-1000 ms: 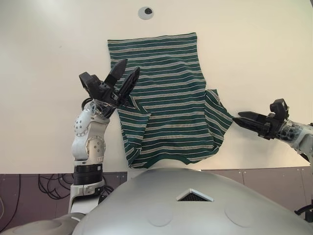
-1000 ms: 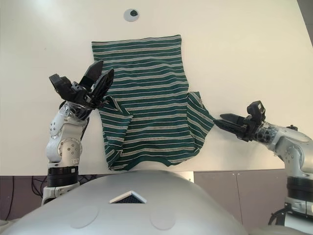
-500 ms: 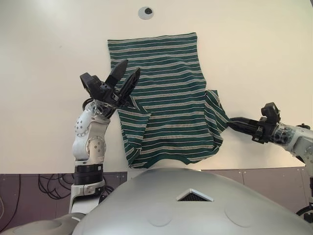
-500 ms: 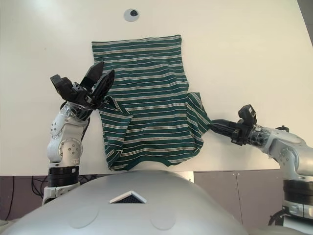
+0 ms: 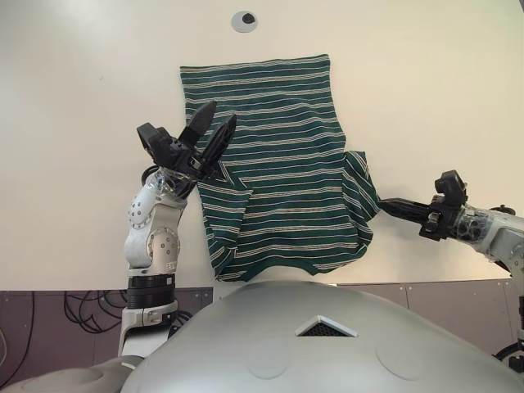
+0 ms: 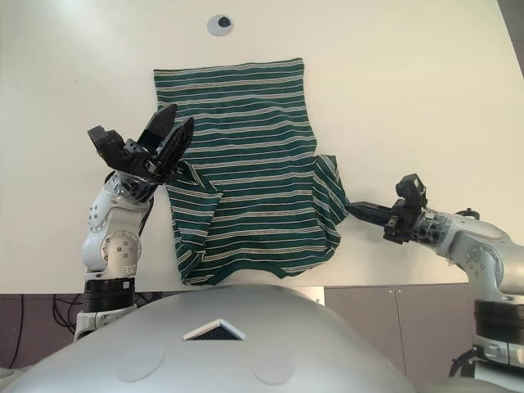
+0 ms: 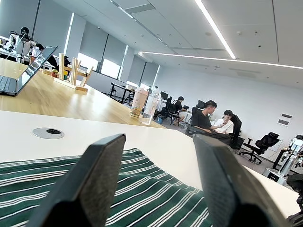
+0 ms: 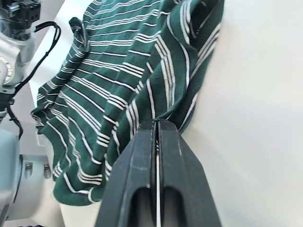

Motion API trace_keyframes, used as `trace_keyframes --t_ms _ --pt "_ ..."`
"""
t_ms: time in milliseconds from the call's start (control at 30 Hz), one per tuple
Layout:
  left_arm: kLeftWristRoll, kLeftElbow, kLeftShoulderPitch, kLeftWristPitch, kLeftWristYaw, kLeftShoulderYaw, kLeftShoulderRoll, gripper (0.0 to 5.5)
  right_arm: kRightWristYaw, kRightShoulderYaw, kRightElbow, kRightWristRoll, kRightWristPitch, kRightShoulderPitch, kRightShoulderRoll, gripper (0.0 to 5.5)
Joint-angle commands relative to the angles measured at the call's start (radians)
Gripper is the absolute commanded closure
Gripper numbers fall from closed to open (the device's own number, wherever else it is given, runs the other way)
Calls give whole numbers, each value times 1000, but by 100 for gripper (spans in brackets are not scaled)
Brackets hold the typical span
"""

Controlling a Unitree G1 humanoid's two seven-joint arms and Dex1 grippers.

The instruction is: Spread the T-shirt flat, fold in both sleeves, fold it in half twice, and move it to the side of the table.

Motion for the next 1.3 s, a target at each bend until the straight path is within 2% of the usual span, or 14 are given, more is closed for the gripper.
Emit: trace_keyframes --t_ms 33,167,300,600,867,1100,1233,1300 --pt "8 17 -9 -4 -1 2 -2 287 16 -45 -41 67 38 5 -6 547" --pt "9 24 -12 -5 -4 2 -6 287 17 -72 -96 149 78 -2 10 547" --pt "7 29 -19 -4 -5 2 -9 287 -28 -45 -152 206 106 -38 49 547" --pt "3 39 -36 -2 -7 11 -10 287 -153 156 -152 192 142 -182 178 547" --pt "-5 39 -37 3 -11 25 -7 287 -200 280 -139 175 149 -231 263 547" --pt "47 29 -7 -19 -15 34 38 287 -212 256 -130 186 147 -230 272 439" --pt "105 -19 56 -65 -49 57 122 287 -208 208 -138 203 130 -222 263 368" --pt "112 -66 113 -105 -78 107 177 287 -148 176 -140 120 1 -196 220 328"
